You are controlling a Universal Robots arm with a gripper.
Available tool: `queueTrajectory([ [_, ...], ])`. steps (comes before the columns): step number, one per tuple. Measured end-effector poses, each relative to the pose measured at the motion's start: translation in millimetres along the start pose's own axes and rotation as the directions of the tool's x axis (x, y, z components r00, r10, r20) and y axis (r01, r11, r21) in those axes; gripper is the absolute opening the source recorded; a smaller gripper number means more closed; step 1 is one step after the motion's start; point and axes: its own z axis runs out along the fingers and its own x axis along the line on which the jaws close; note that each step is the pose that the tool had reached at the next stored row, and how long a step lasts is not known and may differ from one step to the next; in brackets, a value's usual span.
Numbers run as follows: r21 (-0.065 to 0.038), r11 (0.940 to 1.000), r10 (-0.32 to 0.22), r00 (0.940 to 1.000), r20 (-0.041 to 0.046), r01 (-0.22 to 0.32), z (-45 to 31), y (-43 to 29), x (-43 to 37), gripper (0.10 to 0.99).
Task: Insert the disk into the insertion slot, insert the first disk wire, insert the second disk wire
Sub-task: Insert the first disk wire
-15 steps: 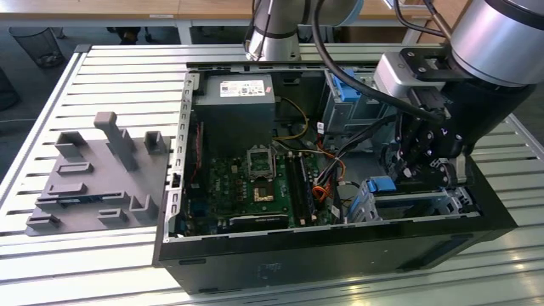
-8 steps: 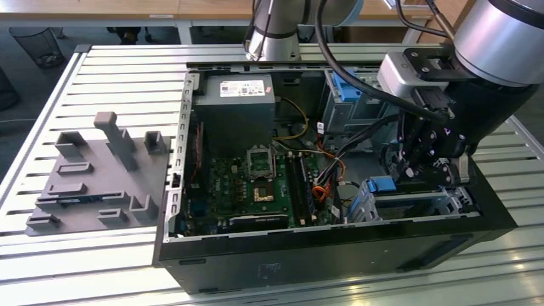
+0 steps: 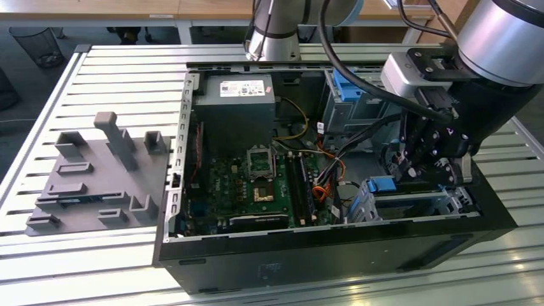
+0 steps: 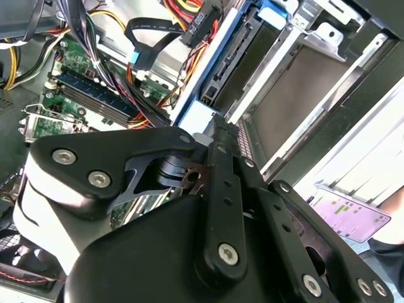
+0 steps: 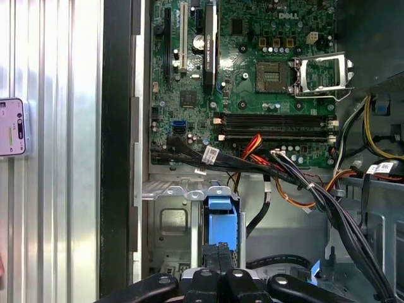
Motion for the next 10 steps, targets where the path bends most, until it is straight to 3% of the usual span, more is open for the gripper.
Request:
queueTrajectory([
  [10,0.000,1.0000,0.000,1.0000,0.0001,0.000,-0.1,-8.0,-0.1,0.106],
])
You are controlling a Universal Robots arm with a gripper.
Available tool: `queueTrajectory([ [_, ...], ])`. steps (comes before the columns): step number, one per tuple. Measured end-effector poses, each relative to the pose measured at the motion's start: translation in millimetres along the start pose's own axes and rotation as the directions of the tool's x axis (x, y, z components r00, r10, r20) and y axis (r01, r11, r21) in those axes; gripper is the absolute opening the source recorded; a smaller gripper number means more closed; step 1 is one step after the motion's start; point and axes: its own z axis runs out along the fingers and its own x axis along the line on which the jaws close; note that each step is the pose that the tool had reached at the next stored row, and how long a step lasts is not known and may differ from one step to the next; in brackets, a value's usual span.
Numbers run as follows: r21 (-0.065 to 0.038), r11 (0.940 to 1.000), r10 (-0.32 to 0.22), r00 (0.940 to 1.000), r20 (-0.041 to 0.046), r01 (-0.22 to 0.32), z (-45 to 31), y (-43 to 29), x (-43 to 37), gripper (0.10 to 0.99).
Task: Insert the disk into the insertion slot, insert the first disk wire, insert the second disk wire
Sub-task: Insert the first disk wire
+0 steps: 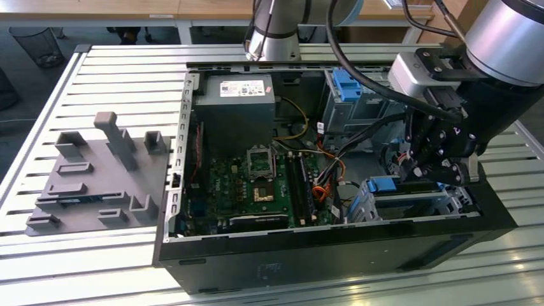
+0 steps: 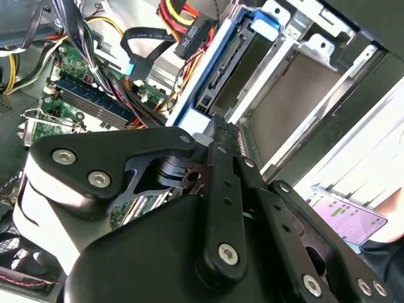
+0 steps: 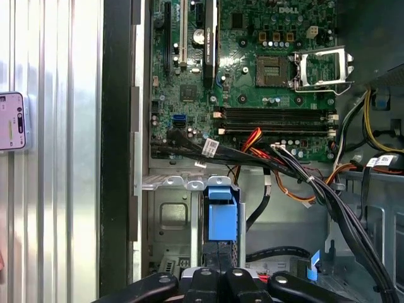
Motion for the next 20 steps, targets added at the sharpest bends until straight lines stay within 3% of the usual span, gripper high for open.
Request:
queueTrajectory([
  [13,0.000,1.0000,0.000,1.0000,0.0000,0.000,0.2,-20.0,-1.4,0.106],
  [20,0.000,1.0000,0.000,1.0000,-0.0001,0.000,-0.6,-22.3,-1.5,0.106],
])
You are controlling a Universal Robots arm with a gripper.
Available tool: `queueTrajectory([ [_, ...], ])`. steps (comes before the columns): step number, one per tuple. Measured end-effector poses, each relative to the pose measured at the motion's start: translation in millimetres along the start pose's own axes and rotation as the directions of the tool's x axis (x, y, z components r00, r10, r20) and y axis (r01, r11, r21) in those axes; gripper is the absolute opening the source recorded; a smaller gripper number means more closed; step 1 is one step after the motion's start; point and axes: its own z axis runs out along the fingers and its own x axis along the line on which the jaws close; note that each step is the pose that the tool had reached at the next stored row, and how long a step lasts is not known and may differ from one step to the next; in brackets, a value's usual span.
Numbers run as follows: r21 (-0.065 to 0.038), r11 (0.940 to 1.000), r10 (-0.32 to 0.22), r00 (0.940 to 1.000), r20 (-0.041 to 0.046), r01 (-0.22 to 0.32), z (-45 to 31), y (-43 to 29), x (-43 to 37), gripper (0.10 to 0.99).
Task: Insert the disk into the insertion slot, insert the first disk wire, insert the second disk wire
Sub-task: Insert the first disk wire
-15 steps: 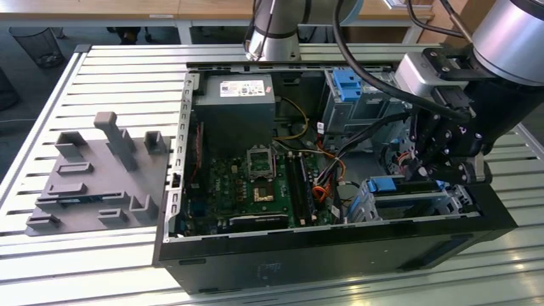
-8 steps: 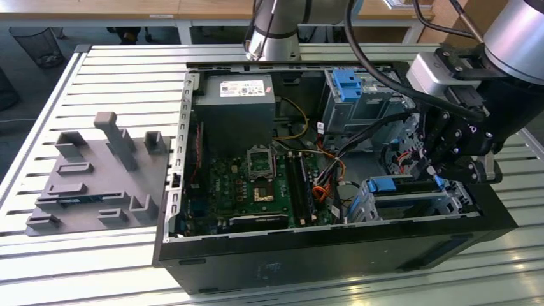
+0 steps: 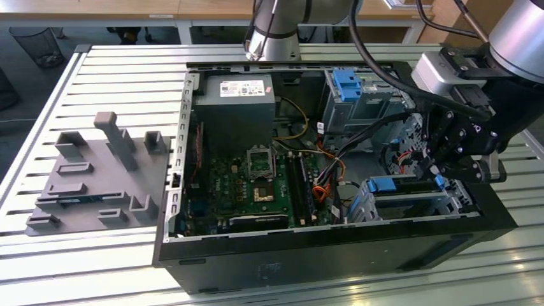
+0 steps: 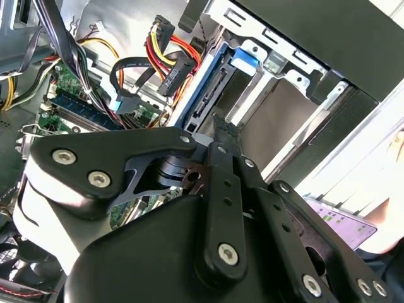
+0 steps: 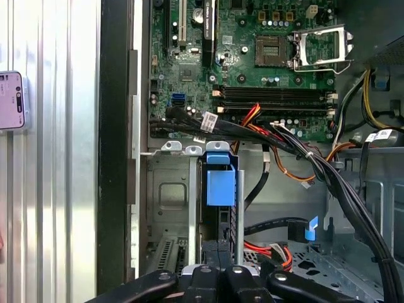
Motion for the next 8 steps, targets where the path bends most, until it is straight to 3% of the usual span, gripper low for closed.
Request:
queueTrajectory([
  [8,0.000,1.0000,0.000,1.0000,0.0003,0.000,-5.4,0.1,-0.5,0.106],
])
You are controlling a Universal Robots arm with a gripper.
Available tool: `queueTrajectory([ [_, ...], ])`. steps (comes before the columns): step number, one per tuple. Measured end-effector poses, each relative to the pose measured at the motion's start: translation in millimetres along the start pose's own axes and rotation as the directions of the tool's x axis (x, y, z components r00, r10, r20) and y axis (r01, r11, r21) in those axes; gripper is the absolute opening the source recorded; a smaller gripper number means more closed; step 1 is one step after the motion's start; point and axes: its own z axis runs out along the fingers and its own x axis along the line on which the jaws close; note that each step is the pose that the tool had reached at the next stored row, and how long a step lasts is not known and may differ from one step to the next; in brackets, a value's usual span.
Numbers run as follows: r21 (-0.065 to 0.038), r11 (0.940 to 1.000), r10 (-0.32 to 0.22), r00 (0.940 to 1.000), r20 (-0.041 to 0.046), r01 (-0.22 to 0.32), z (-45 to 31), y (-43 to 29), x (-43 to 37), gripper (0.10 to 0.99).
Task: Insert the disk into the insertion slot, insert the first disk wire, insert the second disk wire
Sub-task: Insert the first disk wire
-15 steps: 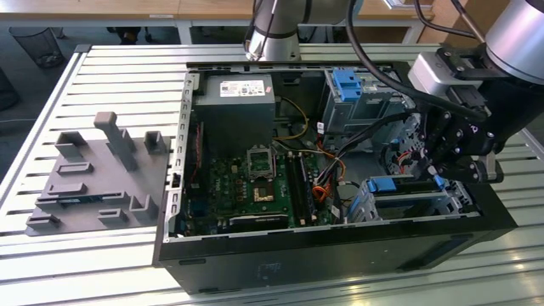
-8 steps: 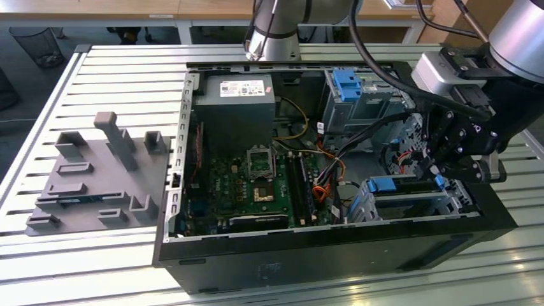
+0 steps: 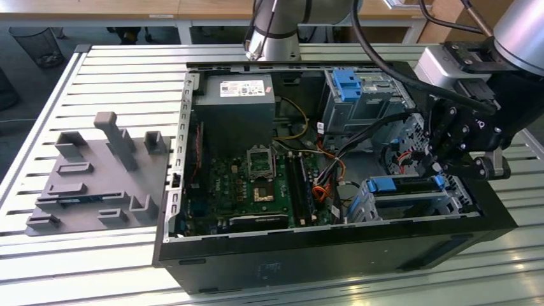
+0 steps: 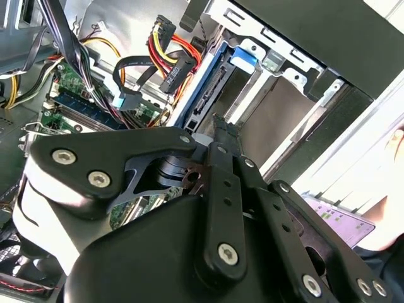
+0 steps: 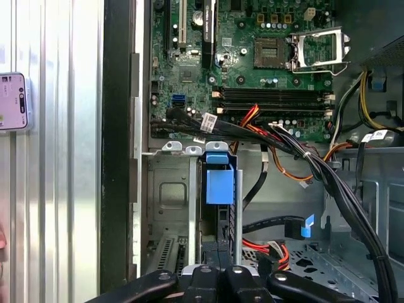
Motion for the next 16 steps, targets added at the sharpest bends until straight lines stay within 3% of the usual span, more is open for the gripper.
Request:
queueTrajectory([
  [16,0.000,1.0000,0.000,1.0000,-0.0001,0.000,0.0,-5.4,-1.2,0.106],
])
